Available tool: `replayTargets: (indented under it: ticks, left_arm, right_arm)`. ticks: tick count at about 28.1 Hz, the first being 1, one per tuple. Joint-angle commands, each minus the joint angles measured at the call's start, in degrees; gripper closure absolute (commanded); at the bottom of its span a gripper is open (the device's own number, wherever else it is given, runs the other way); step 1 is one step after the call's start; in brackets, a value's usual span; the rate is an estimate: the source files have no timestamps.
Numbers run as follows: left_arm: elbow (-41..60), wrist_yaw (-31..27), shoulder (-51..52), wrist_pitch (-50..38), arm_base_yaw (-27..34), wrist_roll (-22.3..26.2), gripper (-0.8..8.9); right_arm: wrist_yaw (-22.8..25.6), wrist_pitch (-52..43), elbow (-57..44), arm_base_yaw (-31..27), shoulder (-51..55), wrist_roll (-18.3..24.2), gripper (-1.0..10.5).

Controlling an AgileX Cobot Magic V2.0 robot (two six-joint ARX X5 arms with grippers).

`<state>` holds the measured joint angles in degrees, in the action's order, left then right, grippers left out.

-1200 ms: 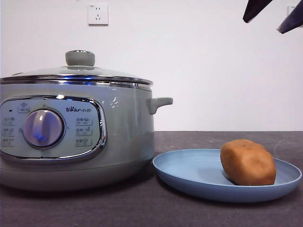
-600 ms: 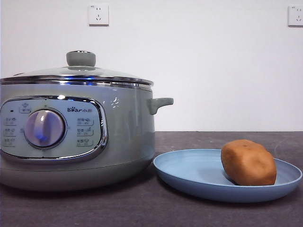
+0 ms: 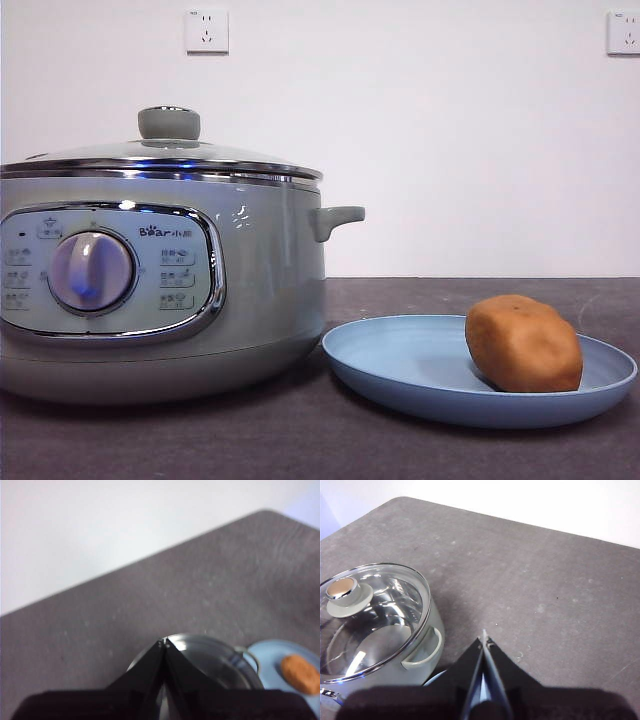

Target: Take the potato out from the steamer,put the potato on the plate,close the lid

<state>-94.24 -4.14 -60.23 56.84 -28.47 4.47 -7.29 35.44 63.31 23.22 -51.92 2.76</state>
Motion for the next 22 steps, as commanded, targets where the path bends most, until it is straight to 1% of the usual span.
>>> replayTargets:
  ticks: [1,16,22]
  left_arm:
    - [0.1,-0.1,0.0,1.6,0.0,-0.1,8.17]
    - [0.1,-0.2,-0.1,2.0,0.0,-0.1,8.17]
    - [0.1,0.2,3.6,0.9,2.4,0.2,8.17]
  right_arm:
    - [0.2,-0.2,0.2,0.0,0.0,-0.3,9.5]
    - [0.2,-0.2,0.2,0.0,0.0,-0.3,9.5]
    - [0.2,-0.2,0.2,0.0,0.0,-0.3,9.5]
